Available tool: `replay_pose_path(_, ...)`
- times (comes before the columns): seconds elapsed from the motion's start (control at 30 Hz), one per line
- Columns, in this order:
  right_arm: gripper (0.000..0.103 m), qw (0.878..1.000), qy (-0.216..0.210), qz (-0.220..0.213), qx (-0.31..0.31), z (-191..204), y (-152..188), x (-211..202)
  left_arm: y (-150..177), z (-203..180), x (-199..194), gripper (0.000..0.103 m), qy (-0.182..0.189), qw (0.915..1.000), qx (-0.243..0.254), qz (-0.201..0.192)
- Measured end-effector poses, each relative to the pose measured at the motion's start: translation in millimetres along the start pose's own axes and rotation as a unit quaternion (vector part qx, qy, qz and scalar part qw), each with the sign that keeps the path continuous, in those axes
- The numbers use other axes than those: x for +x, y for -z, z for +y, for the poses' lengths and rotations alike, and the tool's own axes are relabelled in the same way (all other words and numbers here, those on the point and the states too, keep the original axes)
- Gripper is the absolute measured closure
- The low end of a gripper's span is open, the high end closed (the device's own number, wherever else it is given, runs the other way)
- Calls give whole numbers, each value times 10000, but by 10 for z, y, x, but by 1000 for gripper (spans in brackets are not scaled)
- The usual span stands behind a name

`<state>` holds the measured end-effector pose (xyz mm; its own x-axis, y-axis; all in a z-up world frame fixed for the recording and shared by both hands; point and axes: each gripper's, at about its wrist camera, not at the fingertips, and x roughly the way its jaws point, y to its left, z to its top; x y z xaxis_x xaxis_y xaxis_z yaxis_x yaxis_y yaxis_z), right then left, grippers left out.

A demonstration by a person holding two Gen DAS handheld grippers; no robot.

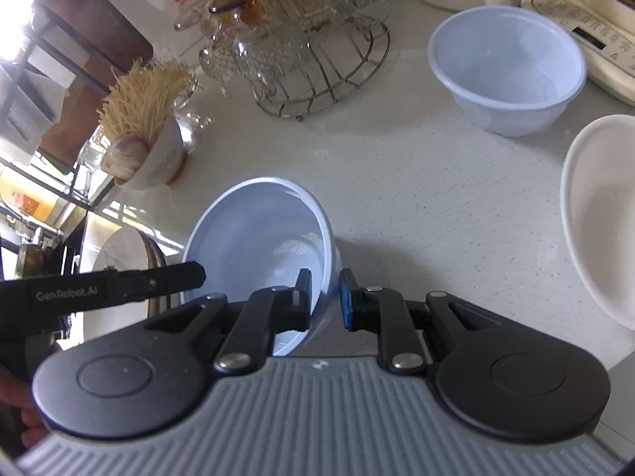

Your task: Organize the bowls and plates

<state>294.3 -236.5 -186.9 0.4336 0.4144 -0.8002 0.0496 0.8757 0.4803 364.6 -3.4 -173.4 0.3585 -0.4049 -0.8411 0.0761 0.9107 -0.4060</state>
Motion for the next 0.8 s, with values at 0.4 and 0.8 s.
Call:
replay_pose_path(0.4,71,9996,71,-247,-98,-2,-5,-133,59,-10,-15,87,-149,9999,-29,24)
replay_pose_path(0.8,50,9898,377,-1291,-464,125,248,-701,217,-161,-440,76,-166,9990,158,-388)
